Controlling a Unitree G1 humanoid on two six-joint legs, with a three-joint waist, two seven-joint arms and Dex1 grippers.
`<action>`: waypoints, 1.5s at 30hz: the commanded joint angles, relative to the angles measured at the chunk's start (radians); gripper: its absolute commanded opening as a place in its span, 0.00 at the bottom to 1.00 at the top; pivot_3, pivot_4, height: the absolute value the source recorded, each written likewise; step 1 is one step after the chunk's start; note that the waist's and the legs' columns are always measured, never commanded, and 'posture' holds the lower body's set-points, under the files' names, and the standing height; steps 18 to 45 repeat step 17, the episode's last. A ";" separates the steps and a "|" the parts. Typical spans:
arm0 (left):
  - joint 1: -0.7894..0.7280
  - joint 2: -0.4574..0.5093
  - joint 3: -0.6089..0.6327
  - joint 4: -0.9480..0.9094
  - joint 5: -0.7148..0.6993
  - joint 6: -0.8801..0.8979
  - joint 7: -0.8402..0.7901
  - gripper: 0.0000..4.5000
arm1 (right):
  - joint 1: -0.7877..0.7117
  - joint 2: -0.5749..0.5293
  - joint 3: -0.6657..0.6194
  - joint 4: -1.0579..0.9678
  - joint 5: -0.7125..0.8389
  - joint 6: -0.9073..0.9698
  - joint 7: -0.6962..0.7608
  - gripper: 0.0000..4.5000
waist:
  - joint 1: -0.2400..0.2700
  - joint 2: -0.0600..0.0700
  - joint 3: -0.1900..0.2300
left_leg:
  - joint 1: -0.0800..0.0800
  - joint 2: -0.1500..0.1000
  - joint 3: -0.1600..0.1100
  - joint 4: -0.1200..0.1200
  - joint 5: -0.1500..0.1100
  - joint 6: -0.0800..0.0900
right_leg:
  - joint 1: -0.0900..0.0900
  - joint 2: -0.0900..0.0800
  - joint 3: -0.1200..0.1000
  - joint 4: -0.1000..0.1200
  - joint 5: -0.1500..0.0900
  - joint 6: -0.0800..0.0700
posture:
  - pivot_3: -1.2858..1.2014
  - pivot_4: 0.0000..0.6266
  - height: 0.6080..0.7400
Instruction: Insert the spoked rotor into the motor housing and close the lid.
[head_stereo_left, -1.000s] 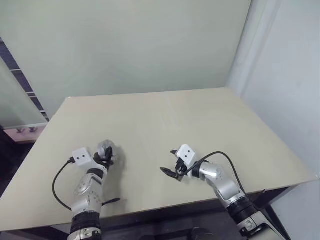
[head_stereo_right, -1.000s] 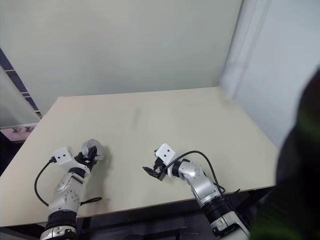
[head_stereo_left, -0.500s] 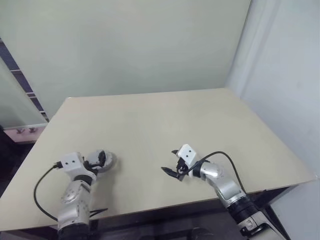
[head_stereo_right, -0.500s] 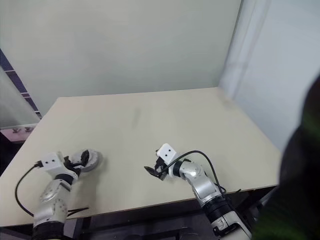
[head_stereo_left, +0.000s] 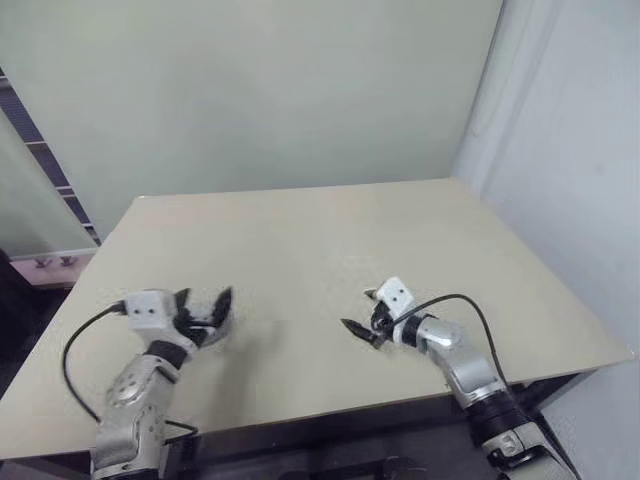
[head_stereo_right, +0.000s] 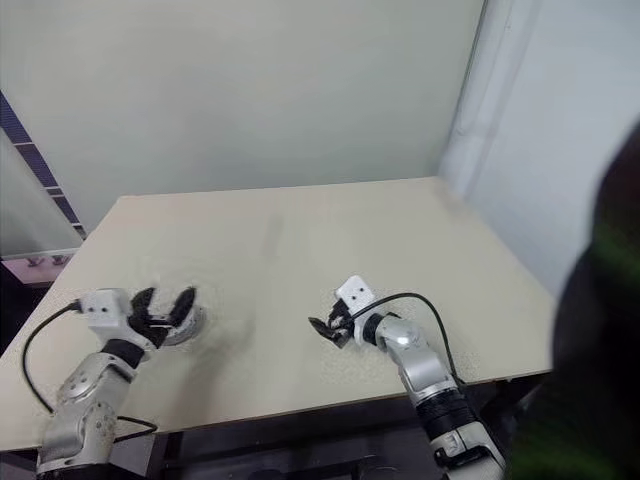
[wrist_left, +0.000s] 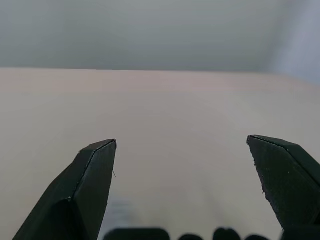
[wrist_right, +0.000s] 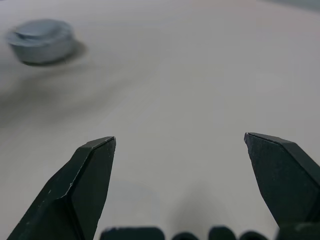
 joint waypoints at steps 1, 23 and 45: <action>-0.015 0.041 -0.087 -0.100 -0.014 0.058 -0.083 1.00 | 0.018 -0.053 -0.069 -0.121 0.045 0.085 0.001 1.00 | 0.000 0.001 0.000 | 0.000 0.000 0.000 0.000 0.000 0.000 | 0.000 0.000 0.000 0.000 0.000 0.000 | 0.52 0.00 1.00; -0.074 0.028 -0.206 -0.097 0.026 0.120 -0.102 1.00 | 0.126 -0.137 -0.154 -0.283 0.093 0.156 -0.039 1.00 | -0.006 0.002 0.001 | 0.010 0.001 0.002 -0.004 0.000 0.000 | 0.007 0.000 0.001 -0.002 0.000 0.000 | 0.52 0.00 1.00; -0.074 0.028 -0.206 -0.097 0.026 0.120 -0.102 1.00 | 0.126 -0.137 -0.154 -0.283 0.093 0.156 -0.039 1.00 | -0.006 0.002 0.001 | 0.010 0.001 0.002 -0.004 0.000 0.000 | 0.007 0.000 0.001 -0.002 0.000 0.000 | 0.52 0.00 1.00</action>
